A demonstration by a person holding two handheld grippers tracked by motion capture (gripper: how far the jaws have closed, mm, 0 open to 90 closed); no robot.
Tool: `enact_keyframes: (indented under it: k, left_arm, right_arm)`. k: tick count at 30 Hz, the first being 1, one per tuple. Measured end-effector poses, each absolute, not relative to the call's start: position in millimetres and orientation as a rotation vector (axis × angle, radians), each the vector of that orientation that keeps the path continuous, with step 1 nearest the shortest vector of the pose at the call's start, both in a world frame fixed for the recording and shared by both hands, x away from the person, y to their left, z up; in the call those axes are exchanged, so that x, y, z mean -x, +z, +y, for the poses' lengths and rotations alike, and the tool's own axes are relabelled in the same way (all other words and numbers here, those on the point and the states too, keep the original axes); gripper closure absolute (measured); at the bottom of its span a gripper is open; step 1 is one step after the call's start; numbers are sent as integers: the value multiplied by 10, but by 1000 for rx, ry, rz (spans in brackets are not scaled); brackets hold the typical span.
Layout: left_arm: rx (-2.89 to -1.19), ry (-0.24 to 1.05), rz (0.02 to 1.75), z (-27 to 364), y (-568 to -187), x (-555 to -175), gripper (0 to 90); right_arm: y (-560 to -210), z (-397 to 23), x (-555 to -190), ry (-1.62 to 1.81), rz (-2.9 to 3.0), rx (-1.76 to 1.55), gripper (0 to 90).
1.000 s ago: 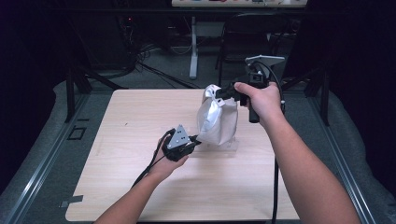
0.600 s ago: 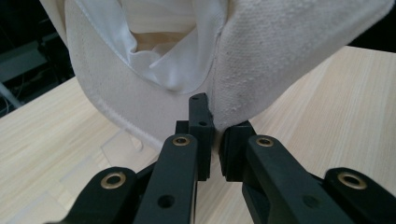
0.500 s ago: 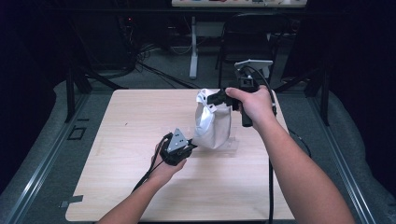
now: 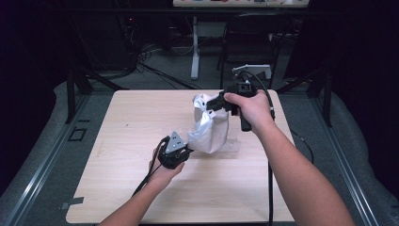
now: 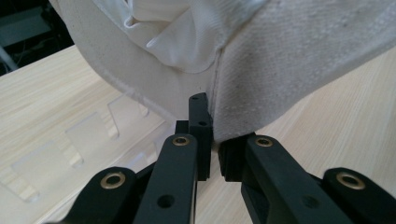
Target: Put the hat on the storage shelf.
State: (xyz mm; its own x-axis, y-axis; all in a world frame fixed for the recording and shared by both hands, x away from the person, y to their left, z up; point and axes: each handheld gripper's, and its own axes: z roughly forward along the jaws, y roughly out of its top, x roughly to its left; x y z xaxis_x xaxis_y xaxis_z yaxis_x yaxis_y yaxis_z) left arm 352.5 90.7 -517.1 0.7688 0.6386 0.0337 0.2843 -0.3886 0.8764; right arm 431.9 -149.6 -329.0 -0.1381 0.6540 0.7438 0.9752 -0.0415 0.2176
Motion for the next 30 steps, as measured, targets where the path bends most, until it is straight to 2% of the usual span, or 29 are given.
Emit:
enact_keyframes:
  k: [5, 21, 27, 30]
  left_arm:
    - [-2015, 422, 758, 924, -5274, -3535, 861]
    - [-2006, 440, 754, 913, -5297, -3507, 850]
    - [-2014, 446, 753, 923, -5301, -3478, 784]
    - [-1994, 463, 768, 943, -5293, -3436, 686]
  right_arm:
    - [-3376, -1453, -4330, -980, -1866, 1749, 824]
    - [-3438, -1474, -4332, -983, -1860, 1749, 822]
    - [-3451, -1506, -4330, -974, -1862, 1738, 818]
    - [-3457, -1509, -4318, -982, -1865, 1743, 801]
